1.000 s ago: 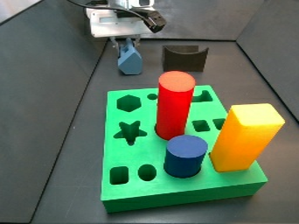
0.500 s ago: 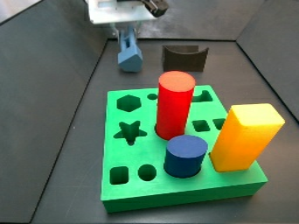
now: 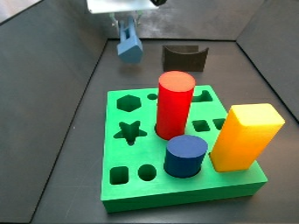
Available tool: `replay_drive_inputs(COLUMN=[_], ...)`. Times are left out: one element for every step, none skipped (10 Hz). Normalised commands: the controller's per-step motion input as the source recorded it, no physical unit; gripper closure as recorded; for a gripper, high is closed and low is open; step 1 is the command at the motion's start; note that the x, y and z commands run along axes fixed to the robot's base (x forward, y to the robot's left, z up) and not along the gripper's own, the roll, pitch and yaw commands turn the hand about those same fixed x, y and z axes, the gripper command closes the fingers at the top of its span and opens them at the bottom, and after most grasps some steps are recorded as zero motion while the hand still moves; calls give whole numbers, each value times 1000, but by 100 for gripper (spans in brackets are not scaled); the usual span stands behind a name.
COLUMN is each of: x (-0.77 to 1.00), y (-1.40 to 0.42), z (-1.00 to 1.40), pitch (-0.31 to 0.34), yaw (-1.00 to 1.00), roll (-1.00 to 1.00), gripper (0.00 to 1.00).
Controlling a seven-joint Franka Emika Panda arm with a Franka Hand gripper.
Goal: Pick up the 3 prong object. Move up. Place the 3 prong object on the fixture. Regrasp the 3 prong object. Move to above the board. Insert the 3 prong object.
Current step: Place the 3 prong object on the fixture.
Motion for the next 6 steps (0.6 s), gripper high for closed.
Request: replay_drive_inputs(x=[-11,-17,-18,-23,-25,-24], y=[-6,-10,-11,-15,-14,-11], z=[1000,1000,1000,1000,1000,893], pitch=[15,8,4,2,0,1], yaw=[17,20,20,15,8,3], roll=[-62,-86,-97,-116,-127,-139], gripper=[100,100,100,100,100,100])
